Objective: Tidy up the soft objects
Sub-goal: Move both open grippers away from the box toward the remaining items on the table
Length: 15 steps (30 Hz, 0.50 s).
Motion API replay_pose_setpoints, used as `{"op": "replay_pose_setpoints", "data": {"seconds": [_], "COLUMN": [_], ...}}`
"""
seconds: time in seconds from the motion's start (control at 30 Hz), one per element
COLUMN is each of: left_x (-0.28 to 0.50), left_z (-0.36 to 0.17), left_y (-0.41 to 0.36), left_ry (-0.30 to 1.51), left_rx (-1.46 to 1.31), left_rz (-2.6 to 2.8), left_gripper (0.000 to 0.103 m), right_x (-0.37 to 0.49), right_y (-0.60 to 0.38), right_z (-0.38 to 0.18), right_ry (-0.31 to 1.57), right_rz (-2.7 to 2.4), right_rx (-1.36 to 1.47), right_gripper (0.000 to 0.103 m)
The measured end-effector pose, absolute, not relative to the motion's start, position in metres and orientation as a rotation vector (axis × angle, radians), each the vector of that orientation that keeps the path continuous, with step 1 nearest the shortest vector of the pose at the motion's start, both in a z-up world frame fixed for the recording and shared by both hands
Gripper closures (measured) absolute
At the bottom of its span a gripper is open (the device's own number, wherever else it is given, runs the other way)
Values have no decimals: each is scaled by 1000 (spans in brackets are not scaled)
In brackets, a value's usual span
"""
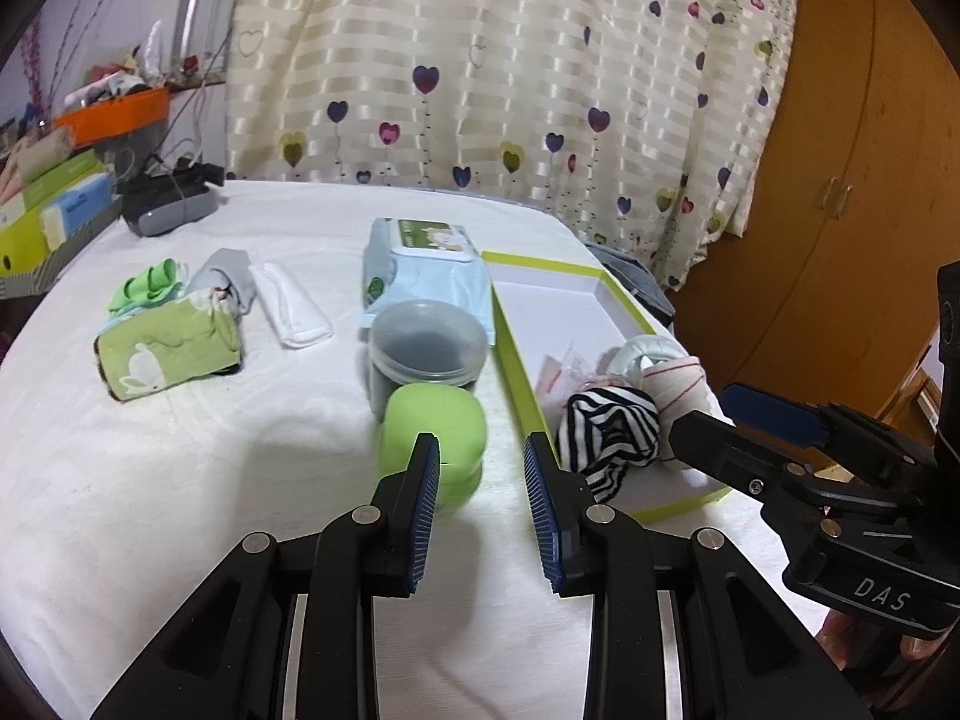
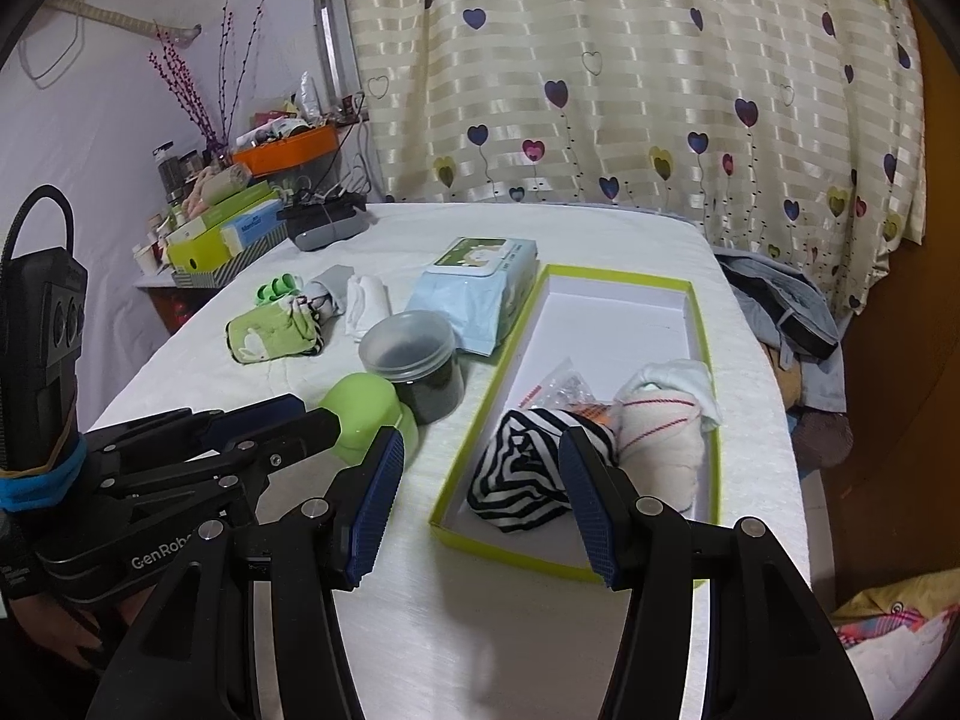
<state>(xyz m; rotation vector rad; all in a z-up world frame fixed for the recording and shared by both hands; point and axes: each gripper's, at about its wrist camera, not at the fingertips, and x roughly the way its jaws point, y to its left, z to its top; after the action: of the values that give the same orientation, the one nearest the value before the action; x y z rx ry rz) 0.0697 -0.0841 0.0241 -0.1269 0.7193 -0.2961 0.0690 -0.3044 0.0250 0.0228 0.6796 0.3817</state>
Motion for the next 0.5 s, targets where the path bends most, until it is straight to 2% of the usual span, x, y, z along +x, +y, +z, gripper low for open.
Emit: {"op": "replay_pose_setpoints", "data": {"seconds": [0.5], "left_x": [73], "left_z": [16], "left_y": [-38], "left_ry": [723], "left_rx": [-170], "left_rz": [-203], "left_gripper": [75], "right_x": [78], "right_y": [-267], "right_z": [27], "right_ry": [683], "right_rz": [455], "right_rx": [-19], "right_gripper": [48]}}
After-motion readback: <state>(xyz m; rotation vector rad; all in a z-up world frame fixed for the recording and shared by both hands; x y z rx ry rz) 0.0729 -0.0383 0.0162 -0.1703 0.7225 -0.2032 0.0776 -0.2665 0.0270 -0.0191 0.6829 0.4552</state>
